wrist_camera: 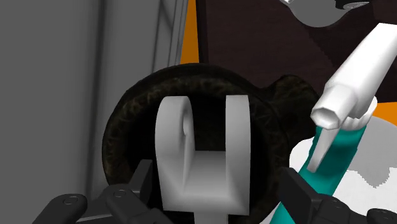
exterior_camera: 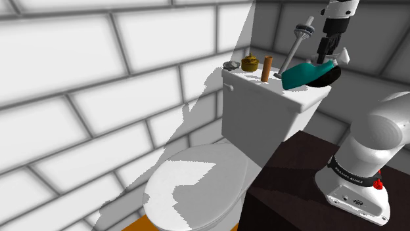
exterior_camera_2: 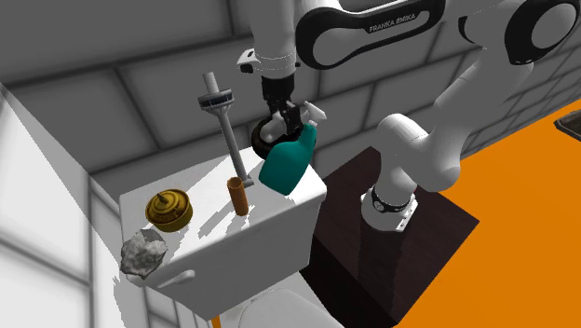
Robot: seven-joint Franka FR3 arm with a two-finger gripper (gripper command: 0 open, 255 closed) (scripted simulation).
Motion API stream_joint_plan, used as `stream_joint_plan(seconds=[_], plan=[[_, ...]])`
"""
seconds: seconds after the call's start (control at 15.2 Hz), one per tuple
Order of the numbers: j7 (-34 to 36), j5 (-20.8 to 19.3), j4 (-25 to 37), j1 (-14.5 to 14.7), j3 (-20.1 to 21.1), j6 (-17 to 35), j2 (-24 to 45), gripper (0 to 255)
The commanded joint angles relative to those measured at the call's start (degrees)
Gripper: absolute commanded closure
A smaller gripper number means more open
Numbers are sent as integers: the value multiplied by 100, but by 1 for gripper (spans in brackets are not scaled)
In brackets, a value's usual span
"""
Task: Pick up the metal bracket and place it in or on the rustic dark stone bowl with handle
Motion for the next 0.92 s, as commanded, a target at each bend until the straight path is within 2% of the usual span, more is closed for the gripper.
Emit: stream_joint_plan(seconds=[0.0,0.07,0.33,0.86], plan=[[0,0,0,0,0,0,0,0],[0,0,0,0,0,0,0,0],[-49,134,792,70,133,-678,119,0],[-49,134,792,70,133,-678,119,0]])
